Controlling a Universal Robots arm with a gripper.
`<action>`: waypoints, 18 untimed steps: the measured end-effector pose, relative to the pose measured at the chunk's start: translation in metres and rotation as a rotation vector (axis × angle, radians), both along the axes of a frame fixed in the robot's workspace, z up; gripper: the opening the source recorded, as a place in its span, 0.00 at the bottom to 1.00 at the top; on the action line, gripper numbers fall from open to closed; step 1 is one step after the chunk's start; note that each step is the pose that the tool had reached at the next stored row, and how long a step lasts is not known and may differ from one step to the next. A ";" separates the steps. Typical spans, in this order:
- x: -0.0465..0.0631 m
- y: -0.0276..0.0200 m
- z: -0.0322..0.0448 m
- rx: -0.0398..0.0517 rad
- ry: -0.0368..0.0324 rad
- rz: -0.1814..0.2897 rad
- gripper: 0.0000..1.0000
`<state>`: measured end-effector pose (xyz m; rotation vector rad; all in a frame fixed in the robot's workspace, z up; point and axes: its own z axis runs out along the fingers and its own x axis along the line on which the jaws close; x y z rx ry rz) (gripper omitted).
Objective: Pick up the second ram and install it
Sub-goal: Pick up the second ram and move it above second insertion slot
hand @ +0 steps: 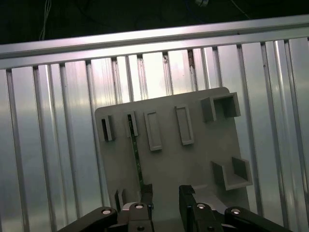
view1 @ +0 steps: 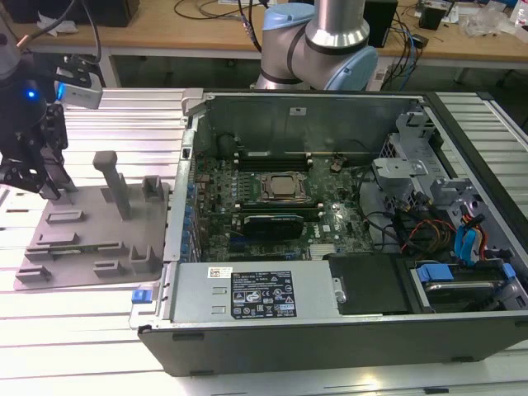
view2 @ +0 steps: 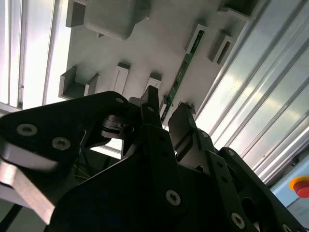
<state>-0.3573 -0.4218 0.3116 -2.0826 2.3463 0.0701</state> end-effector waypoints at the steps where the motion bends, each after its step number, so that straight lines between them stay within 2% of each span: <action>1: 0.000 0.0000 -0.0005 0.0000 0.0000 0.000 0.34; 18: 0.000 0.0000 -0.0130 0.0001 0.0000 0.000 0.34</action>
